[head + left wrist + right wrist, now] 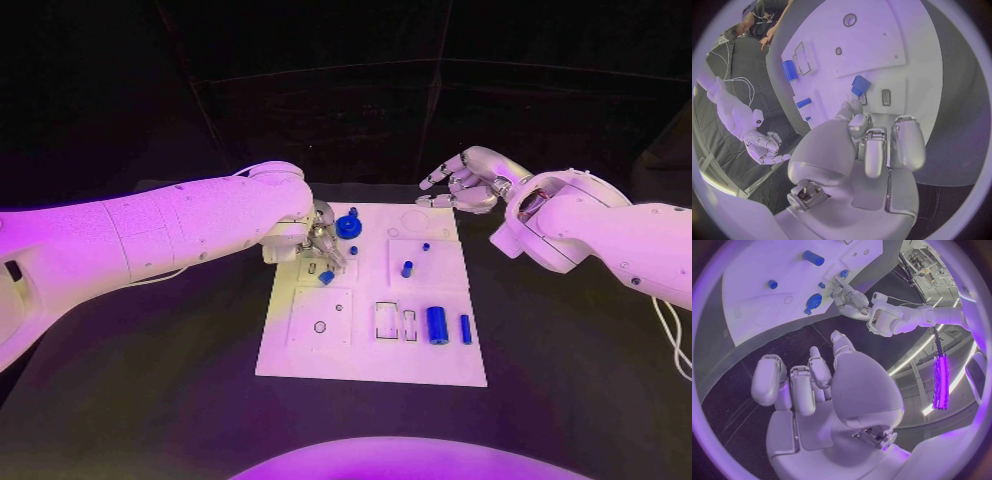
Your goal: Assemble the parts on the task board
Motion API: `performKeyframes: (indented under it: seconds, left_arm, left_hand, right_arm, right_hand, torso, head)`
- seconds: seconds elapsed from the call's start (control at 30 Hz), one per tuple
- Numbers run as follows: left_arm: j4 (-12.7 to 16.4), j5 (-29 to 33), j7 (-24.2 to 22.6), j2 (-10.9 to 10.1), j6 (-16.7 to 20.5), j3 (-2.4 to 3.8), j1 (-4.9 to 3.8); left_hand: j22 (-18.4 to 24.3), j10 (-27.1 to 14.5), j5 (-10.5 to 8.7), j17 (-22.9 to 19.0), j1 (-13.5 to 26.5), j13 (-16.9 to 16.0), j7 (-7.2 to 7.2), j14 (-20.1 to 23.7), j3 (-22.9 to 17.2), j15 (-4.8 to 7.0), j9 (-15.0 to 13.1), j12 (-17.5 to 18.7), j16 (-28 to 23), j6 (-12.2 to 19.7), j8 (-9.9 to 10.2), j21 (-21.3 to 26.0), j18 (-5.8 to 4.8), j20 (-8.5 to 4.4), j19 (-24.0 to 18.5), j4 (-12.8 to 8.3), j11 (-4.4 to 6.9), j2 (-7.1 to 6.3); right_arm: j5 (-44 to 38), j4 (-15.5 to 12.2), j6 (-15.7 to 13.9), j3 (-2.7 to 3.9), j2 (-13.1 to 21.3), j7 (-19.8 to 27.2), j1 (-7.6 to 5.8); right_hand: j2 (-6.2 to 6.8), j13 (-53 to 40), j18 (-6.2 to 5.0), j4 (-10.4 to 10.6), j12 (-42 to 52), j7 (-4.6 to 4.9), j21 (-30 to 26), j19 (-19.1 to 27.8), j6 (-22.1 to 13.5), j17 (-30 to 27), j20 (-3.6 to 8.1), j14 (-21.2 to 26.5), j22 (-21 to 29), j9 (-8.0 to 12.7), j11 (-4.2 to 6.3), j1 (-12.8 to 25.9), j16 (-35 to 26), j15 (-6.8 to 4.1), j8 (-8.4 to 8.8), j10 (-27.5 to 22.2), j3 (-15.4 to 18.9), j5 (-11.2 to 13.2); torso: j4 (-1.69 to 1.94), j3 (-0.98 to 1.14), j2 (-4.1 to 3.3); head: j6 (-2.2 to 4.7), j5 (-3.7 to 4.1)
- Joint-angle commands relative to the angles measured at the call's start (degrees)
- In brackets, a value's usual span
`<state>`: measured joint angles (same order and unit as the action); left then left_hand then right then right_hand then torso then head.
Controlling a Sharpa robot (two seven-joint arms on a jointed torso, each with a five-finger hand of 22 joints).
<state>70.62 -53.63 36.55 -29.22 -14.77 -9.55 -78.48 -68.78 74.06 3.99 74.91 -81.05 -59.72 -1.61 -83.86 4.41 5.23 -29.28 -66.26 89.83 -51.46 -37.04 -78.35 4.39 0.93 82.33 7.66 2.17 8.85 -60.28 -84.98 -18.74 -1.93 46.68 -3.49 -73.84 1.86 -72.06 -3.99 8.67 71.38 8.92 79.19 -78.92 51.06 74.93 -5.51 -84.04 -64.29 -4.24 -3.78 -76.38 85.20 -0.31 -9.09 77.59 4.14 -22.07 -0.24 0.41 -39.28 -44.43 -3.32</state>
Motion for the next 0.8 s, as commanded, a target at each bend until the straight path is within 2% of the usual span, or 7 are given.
performKeyframes:
  seconds: [0.03, 0.17, 0.27, 0.33, 0.4, 0.63, 0.8]
  left_arm:
    - [0.33, -0.03, -1.25, -0.22, 0.10, 0.01, -0.04]
    - [0.81, 0.10, -1.54, -0.61, 0.42, 0.01, -0.03]
    - [1.11, 0.14, -1.71, -0.86, 0.89, 0.01, -0.02]
    - [1.19, 0.16, -1.85, -0.99, 1.49, 0.01, -0.01]
    - [1.19, 0.17, -2.04, -1.12, 2.16, 0.01, -0.01]
    - [1.48, 0.17, -3.10, -2.08, 4.02, 0.02, 0.00]
    - [2.73, 1.18, -5.97, -4.25, 7.57, 0.01, 0.02]
  left_hand:
    - [-0.03, -0.45, 2.55, 15.09, -1.31, 0.34, -0.20, -6.14, -2.59, 0.36, 0.35, 0.53, 0.17, 0.48, 0.65, -0.09, -0.23, -0.25, -0.24, -0.67, 0.09, -0.63]
    - [0.01, -0.61, 3.67, 15.09, -1.65, 0.75, -0.45, -6.14, -8.45, 0.23, 0.65, 1.11, 0.17, 0.61, 1.34, -0.01, -0.21, -0.17, -0.33, -1.30, -0.06, -2.78]
    - [-0.07, -0.33, 3.92, 15.09, 1.10, 1.14, -1.03, -6.14, -20.21, -0.05, 0.50, 1.51, 0.17, 0.44, 1.52, 0.06, -0.05, -0.05, -0.40, -1.24, -0.27, -7.65]
    - [-0.15, -0.02, 3.52, 15.09, 5.31, 1.17, -0.97, -6.14, -29.22, -0.27, -0.20, 1.33, 0.17, 0.36, 0.90, 0.11, -0.15, 0.32, -0.42, -1.18, -0.08, -11.86]
    - [-0.17, 0.18, 3.29, 15.09, 8.10, 1.14, -0.59, -6.14, -32.07, -0.24, -0.61, 1.10, 0.17, 0.22, 0.46, 0.16, -0.16, 0.41, -0.43, -1.01, -0.26, -13.56]
    - [-0.21, 0.41, 2.83, 15.09, 12.53, 0.95, -0.78, -6.14, -33.51, -0.22, -1.25, 0.66, 0.17, -0.26, -0.29, 0.23, -0.16, 0.41, -0.42, -0.38, -0.50, -14.92]
    - [1.43, -0.46, 2.53, 15.09, 15.87, 2.49, -1.17, -6.14, -31.44, -0.43, -1.38, 1.75, 0.17, -0.10, -0.32, 1.26, 0.15, 0.54, -1.09, 0.94, -0.82, -15.86]
  right_arm:
    - [-0.31, -0.02, 0.70, 0.03, -0.08, -0.07, -0.12]
    - [-0.38, 0.02, 0.84, 0.03, -0.12, -0.12, -0.12]
    - [-0.40, 0.05, 0.88, 0.03, -0.13, -0.13, -0.12]
    - [-0.41, 0.08, 0.85, 0.03, -0.16, -0.11, -0.12]
    - [-0.41, 0.09, 0.85, 0.03, -0.17, -0.09, -0.12]
    - [-0.43, 0.04, 1.01, 0.03, -0.16, 0.13, -0.12]
    - [-2.27, -0.55, 1.64, 0.02, -0.37, 1.49, -0.11]
  right_hand:
    - [-0.08, -0.27, -0.91, -0.11, 0.26, -0.09, -0.22, 0.39, 0.30, 5.57, 0.08, -3.78, -0.05, 0.07, 0.02, -0.47, -0.13, -0.33, -0.27, 0.08, 0.32, -0.32]
    - [-0.08, -0.27, -0.91, -0.11, 0.26, -0.09, -0.22, 0.39, 0.30, 5.57, 0.08, -3.78, -0.05, 0.07, 0.02, -0.47, -0.13, -0.33, -0.27, 0.08, 0.32, -0.32]
    - [-0.09, -0.33, -0.92, -0.12, 0.32, -0.09, -0.26, 0.43, 0.30, 5.54, 0.08, -3.77, 0.03, 0.07, 0.02, -0.48, -0.15, -0.33, -0.28, 0.12, 0.34, -0.35]
    - [-0.09, -0.25, -0.91, -0.11, 0.24, -0.09, -0.23, 0.40, 0.30, 5.55, 0.08, -3.78, -0.03, 0.07, 0.02, -0.48, -0.15, -0.33, -0.28, 0.07, 0.35, -0.36]
    - [-0.09, -0.25, -0.91, -0.11, 0.24, -0.09, -0.23, 0.40, 0.30, 5.55, 0.08, -3.78, -0.03, 0.07, 0.02, -0.48, -0.15, -0.33, -0.28, 0.07, 0.35, -0.36]
    - [-0.10, -0.26, -0.92, -0.15, 0.27, -0.10, -0.26, 0.41, 0.35, 5.55, 0.10, -3.78, 0.03, 0.07, 0.03, -0.56, -0.15, -0.34, -0.33, 0.10, 0.38, -0.39]
    - [-0.83, -0.55, -0.90, -2.36, 0.69, -0.34, -0.30, 0.24, 1.37, 5.77, 0.34, -3.87, -0.04, -0.01, 0.33, -4.16, -0.10, -0.61, -1.02, 0.49, -0.70, 1.51]
  torso:
    - [-0.01, 0.01, 0.03]
    - [-0.01, -0.03, 0.02]
    - [0.04, -0.04, -0.01]
    - [0.02, -0.02, -0.01]
    - [0.03, -0.01, -0.02]
    - [0.03, -0.01, 0.01]
    - [0.01, -0.03, 0.05]
  head:
    - [-0.08, 0.04]
    - [-0.13, 0.13]
    - [-0.15, 0.17]
    - [-0.12, 0.15]
    - [-0.10, 0.14]
    - [-0.07, 0.10]
    - [-0.05, 0.06]
